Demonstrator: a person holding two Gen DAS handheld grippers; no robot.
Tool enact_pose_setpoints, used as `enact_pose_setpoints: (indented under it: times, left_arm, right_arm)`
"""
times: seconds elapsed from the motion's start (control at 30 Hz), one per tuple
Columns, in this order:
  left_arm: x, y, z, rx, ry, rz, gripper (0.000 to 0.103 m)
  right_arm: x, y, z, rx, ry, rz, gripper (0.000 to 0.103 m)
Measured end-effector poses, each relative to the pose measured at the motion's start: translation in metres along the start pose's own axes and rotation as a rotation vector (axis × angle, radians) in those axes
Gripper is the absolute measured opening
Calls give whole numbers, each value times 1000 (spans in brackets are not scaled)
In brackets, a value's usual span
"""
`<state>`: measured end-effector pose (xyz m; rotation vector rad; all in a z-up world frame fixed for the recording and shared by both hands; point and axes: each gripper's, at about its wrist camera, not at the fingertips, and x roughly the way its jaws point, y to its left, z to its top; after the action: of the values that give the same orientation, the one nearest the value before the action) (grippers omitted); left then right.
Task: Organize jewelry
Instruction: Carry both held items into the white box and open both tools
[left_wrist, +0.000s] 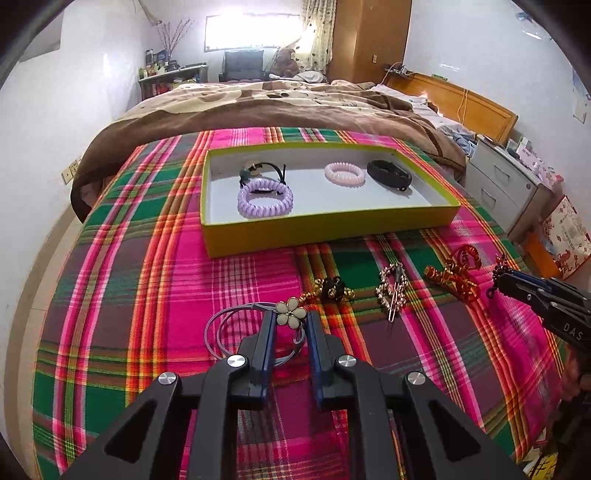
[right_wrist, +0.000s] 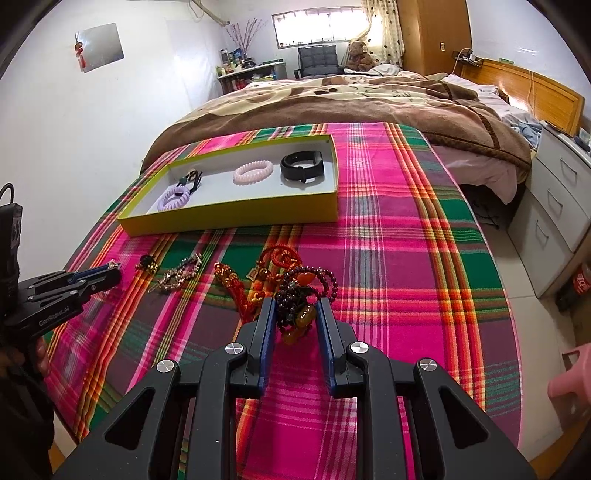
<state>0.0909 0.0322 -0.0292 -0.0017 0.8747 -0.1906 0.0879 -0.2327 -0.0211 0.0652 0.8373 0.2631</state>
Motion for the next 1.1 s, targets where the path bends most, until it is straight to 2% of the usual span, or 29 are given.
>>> enact_pose_setpoints:
  times: [0.33, 0.6, 0.87, 0.97, 1.1]
  left_arm:
    - [-16, -2, 21, 12, -48, -16, 16]
    - [-16, -9, 53, 9, -88, -54, 16]
    - [3, -22, 83, 17, -85, -98, 16]
    - [15, -27, 93, 27, -78, -82, 16]
    - [31, -33, 105, 17, -65, -95, 16]
  right_arm:
    - [-5, 7, 19, -18, -35, 11, 23]
    - [1, 14, 48, -40, -65, 18, 23]
    - [22, 16, 79, -55, -68, 12, 23]
    - [33, 15, 90, -61, -57, 10, 23]
    - [47, 16, 99, -71, -37, -5, 23]
